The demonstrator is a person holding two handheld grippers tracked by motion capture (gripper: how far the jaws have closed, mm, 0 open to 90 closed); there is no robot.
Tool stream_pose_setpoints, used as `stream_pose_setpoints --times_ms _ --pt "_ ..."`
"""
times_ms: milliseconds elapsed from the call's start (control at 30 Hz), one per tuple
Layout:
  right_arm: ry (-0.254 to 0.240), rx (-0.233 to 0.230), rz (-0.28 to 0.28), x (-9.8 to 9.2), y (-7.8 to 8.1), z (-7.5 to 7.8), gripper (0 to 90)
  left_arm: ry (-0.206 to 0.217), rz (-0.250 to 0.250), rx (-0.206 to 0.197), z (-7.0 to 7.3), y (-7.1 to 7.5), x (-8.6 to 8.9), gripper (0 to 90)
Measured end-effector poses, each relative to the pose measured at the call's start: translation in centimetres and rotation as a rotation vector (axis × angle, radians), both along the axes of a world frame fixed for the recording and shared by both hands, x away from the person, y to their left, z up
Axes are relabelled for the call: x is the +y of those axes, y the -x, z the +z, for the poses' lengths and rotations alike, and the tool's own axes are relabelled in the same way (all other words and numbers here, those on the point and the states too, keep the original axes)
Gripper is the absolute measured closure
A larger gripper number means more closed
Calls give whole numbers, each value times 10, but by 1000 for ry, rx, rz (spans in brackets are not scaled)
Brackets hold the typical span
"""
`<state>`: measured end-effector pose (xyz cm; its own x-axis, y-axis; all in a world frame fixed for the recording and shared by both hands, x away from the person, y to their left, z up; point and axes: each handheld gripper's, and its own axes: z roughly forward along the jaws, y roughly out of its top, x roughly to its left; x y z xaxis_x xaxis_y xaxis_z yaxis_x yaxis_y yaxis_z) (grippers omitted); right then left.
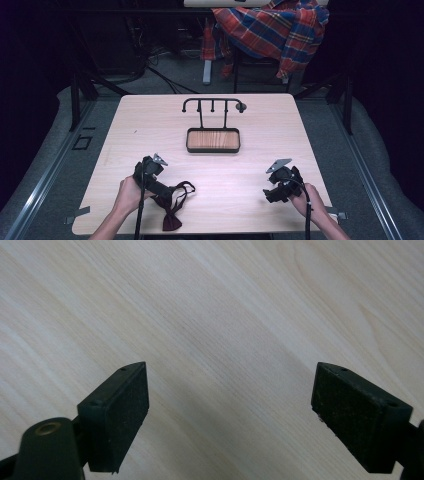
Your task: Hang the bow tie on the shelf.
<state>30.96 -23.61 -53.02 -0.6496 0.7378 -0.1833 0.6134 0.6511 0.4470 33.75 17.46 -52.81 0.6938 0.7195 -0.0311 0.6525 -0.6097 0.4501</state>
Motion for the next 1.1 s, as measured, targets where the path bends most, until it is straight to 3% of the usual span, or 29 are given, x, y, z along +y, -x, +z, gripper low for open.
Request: stream_pose_setpoints --times_ms 67,133,333,400,467,800,1000,1100 --pt "-3 7 3 0 0 0 149 -2 -7 -17 1 1 -3 16" --pt "-4 12 -9 -1 -2 -3 151 2 -24 -21 1 1 -6 135" --pt "19 18 0 -1 -3 -1 152 -23 -76 4 -6 1 -24 281" --pt "2 16 3 2 -3 -2 151 -36 -97 -2 -8 2 -30 356" --pt "18 29 5 3 -4 -4 151 -49 -110 -10 -9 1 -33 428" --pt "7 15 -6 3 -3 -2 151 -66 -138 3 -13 2 -37 557" --pt "27 33 5 4 -2 -6 154 -103 -172 9 -19 0 -41 666" --pt "27 15 8 2 0 -2 151 -121 -186 2 -19 3 -43 698"
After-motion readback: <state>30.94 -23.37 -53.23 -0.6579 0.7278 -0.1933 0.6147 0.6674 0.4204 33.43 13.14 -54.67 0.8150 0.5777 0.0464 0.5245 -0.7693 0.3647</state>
